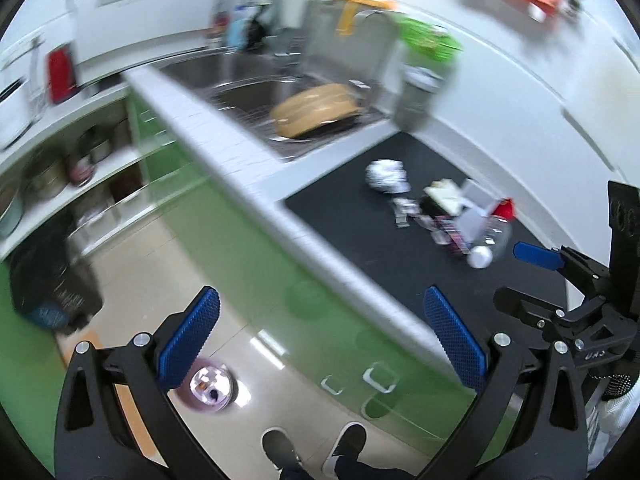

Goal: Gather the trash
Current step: 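Move both tools back over the counter, then grasp the red cloth with the right tool while the left tool grasps the crumpled paper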

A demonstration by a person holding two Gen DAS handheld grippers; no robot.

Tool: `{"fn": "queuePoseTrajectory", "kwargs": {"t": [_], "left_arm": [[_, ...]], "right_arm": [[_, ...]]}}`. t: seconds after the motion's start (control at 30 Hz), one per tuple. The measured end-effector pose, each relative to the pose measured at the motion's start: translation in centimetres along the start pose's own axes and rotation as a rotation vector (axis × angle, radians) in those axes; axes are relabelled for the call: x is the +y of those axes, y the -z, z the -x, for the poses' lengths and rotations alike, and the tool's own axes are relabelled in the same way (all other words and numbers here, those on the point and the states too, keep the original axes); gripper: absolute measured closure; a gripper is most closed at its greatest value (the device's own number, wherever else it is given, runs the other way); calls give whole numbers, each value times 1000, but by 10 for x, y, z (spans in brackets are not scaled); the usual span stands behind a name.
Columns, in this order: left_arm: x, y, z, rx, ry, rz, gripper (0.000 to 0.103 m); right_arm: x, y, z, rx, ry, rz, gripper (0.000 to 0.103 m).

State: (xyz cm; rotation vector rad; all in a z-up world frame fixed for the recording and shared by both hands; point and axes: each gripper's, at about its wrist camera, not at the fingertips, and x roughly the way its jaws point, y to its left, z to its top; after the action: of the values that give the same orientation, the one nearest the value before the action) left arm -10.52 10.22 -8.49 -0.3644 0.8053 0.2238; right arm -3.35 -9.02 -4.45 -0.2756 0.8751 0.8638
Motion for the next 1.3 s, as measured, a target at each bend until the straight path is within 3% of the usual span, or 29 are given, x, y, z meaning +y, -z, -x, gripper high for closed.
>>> {"fn": "queuePoseTrajectory", "kwargs": {"t": [0.3,0.57,0.97,1.3], "left_arm": [[-92,-41,-39,4,103,-132,3],[-128,-72,-77,18,91,-193,3],[-133,-107,-156,87,11,-190,3],[-118,-120,-209,141,-39,-158,3]], "right_arm": [[-102,13,55,-65,167,-148,6],[-166,-1,55,-59,233,-169,6],[-266,-21,-2,59,292,-183,6],[-308,-24,-47,149,297,-184,6]]}}
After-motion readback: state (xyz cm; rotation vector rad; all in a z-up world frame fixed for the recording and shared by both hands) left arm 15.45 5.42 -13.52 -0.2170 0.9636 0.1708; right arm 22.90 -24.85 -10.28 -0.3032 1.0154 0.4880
